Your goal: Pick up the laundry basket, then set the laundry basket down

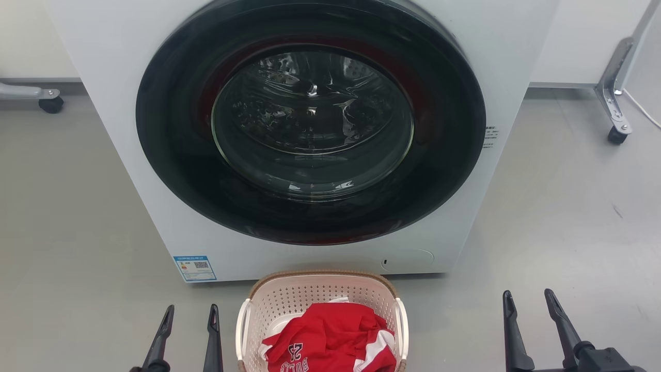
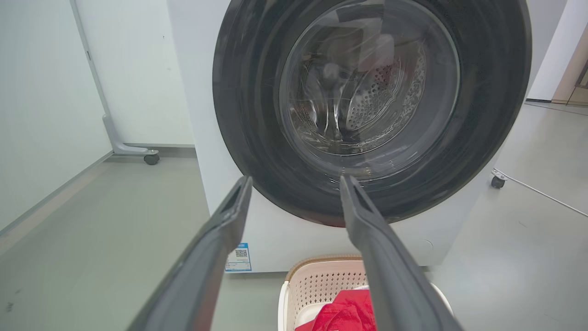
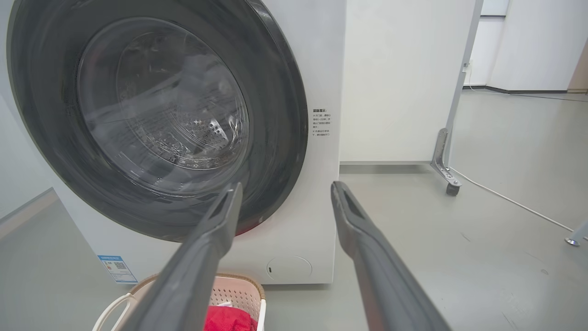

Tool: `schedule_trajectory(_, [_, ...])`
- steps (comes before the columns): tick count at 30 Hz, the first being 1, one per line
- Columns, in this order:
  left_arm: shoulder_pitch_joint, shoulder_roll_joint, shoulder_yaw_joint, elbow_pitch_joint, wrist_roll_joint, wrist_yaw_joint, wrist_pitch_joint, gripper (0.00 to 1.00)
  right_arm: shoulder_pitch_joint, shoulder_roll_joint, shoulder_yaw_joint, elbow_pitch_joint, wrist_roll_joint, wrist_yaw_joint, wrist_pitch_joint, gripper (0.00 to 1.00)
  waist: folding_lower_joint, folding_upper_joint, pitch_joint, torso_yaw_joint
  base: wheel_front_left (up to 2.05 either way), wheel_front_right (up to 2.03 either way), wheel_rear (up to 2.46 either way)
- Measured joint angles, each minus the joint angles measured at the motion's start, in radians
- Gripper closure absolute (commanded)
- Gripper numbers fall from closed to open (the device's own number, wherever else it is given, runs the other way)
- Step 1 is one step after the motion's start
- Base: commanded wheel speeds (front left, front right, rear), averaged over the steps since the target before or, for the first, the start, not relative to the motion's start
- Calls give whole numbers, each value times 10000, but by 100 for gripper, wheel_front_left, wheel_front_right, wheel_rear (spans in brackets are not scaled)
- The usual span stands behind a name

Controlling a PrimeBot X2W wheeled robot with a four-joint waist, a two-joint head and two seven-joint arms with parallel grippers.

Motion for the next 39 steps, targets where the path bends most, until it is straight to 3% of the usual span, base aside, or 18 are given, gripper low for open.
schedule_trajectory(21, [225,-171,311,-238,899,0,107,0,249,270,-408,-385,-418,0,-2,0,0,0,147,-99,0,0,0])
schedule_trajectory(22, [224,-180,305,-249,905,0,134,100,249,276,-422,-393,-420,0,-2,100,0,0,160,-108,0,0,0])
schedule_trajectory(32, [246,-288,341,405,679,-105,226,100,391,357,-428,318,-138,84,115,100,0,0,168,-123,0,0,0])
schedule_trajectory(39, [203,-313,568,531,-349,-288,506,100,344,408,-671,447,784,222,372,100,0,1,158,-144,0,0,0])
